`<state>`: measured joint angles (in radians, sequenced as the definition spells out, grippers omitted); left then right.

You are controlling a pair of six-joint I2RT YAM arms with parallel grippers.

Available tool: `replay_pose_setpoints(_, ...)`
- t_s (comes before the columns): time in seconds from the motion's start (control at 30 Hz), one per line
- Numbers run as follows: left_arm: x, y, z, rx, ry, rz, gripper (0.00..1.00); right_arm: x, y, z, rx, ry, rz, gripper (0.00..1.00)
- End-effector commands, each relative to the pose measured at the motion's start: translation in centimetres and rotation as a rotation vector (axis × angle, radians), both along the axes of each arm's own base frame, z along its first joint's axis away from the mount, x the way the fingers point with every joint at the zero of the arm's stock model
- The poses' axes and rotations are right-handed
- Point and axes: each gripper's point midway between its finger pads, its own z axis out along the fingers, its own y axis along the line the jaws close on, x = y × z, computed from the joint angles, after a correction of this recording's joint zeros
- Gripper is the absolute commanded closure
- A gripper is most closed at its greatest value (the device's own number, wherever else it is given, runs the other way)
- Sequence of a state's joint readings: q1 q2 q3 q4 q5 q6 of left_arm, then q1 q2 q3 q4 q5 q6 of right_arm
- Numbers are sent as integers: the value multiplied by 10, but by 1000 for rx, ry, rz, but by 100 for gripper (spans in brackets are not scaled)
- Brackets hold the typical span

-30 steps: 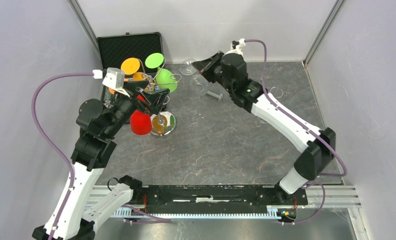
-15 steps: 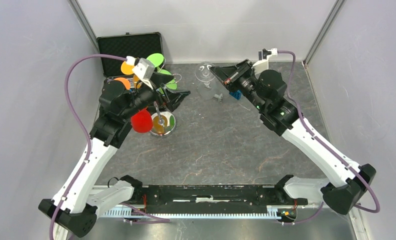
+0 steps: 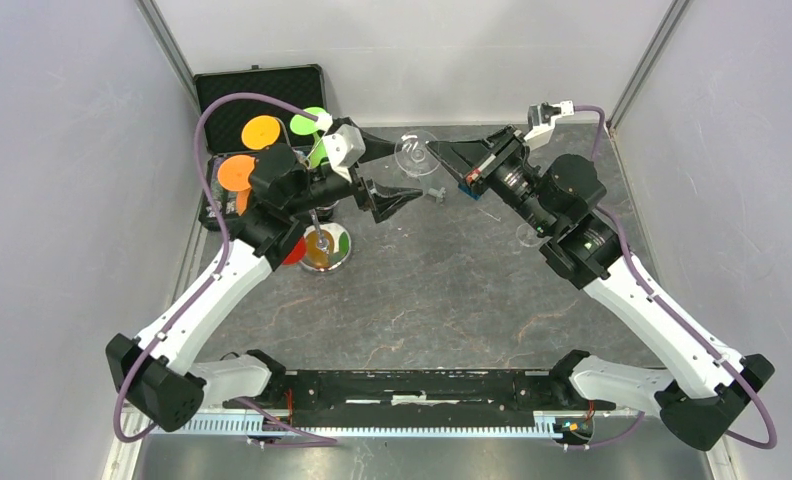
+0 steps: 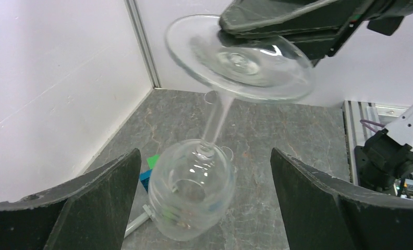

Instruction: Take the wine glass off the wine glass rack

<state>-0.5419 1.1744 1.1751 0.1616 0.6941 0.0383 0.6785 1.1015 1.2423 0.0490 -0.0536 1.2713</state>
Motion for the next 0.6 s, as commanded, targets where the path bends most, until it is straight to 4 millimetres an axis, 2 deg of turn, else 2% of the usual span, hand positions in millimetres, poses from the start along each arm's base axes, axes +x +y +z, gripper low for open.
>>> replay_pose_setpoints(0.0,-2,-6,39,-96,-105,-35,6,-14,-7,30,80,-81,29,100)
replay_pose_setpoints(0.13,-14,-13,42,-137,-127,-129,15,-14,-6,28,78,-80,37,100)
replay_pose_setpoints(0.2,-18,-17,42,-130,-123,-172,24,-13,-5,26,79,-77,40,100)
replay_pose_setpoints(0.33,-17,-24,33,-100,-95,-212,39,-12,-4,27,89,-79,50,100)
replay_pose_setpoints(0.57,-19,-29,30,-93,-84,-262,56,-14,-3,29,93,-86,60,100)
